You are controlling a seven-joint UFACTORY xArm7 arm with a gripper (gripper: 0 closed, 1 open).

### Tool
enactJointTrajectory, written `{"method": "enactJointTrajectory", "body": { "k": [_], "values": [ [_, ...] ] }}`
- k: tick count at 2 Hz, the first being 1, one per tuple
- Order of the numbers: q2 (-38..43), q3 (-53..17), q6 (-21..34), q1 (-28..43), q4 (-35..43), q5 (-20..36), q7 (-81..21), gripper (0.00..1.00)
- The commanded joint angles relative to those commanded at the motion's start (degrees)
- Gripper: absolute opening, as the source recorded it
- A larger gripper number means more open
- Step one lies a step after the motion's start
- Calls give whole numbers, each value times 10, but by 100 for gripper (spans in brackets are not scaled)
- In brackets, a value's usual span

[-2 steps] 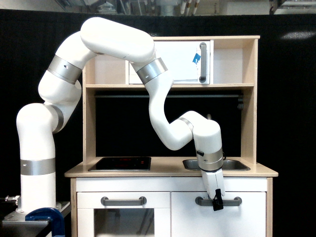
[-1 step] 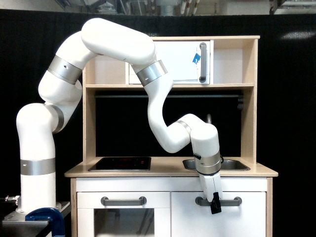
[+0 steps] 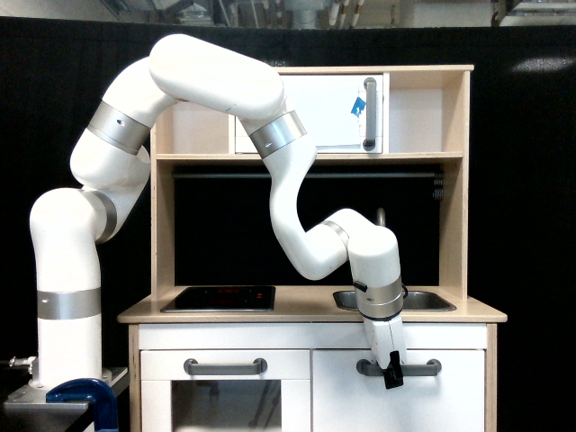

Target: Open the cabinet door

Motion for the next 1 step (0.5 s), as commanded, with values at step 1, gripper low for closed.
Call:
{"method": "enactJointTrajectory", "body": {
  "k": [1],
  "values": [
    [-12,9,-3,3,-5,-10,21,0]
  ]
}}
